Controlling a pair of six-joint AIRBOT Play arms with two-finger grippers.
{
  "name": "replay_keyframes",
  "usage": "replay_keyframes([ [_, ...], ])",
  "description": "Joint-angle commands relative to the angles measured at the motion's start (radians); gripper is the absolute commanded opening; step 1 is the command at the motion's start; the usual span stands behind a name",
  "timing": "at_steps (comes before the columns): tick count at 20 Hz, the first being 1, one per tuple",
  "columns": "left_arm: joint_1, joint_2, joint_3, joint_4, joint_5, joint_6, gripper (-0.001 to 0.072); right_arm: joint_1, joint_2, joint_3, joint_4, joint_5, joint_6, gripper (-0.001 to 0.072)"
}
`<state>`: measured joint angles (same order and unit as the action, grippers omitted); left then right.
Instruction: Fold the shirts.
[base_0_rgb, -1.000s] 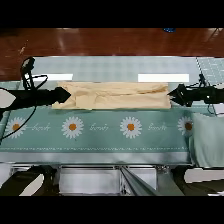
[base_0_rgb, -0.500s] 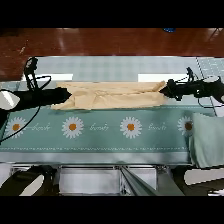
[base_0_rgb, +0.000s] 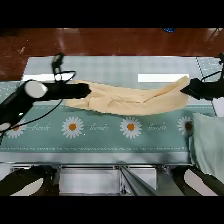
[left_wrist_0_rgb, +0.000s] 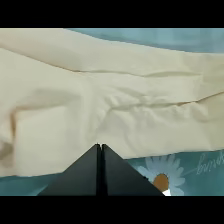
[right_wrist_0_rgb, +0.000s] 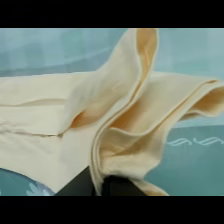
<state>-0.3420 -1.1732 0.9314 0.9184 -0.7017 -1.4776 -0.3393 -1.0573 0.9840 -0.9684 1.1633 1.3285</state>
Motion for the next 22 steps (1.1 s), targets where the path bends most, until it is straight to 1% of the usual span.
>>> replay_keyframes([
  [1,-0.169,-0.256,0.224,-0.015,-0.036,0.000,0.0020,-0.008,0.225,-0.073,-0.009,0.058,0.020,0.0027],
  [4,-0.287,-0.515,0.504,-0.016,-0.175,-0.001,0.0020,-0.008,0.340,-0.077,0.000,0.107,0.050,0.0027],
  [6,-0.335,-0.659,0.650,-0.101,-0.223,-0.001,0.0020,-0.008,0.394,-0.077,0.025,0.135,0.051,0.0027],
  [8,-0.373,-0.762,0.740,-0.209,-0.255,-0.004,0.0019,-0.008,0.426,-0.077,0.061,0.146,0.055,0.0027],
  [10,-0.417,-0.827,0.783,-0.308,-0.284,-0.005,0.0019,-0.008,0.439,-0.077,0.102,0.147,0.055,0.0027],
  [11,-0.443,-0.845,0.793,-0.334,-0.294,-0.005,0.0019,-0.008,0.439,-0.077,0.117,0.146,0.054,0.0027],
  [15,-0.521,-0.864,0.796,-0.351,-0.317,-0.004,0.0019,-0.008,0.439,-0.077,0.132,0.141,0.048,0.0027],
  [18,-0.463,-0.845,0.804,-0.351,-0.304,0.000,0.0019,-0.006,0.439,-0.077,0.179,0.146,0.046,0.0027],
  [21,-0.309,-0.775,0.804,-0.331,-0.338,0.000,0.0019,0.061,0.438,-0.077,0.222,0.110,0.047,0.0027],
  [22,-0.243,-0.739,0.804,-0.277,-0.373,0.000,0.0020,0.103,0.432,-0.077,0.233,0.085,0.051,0.0027],
])
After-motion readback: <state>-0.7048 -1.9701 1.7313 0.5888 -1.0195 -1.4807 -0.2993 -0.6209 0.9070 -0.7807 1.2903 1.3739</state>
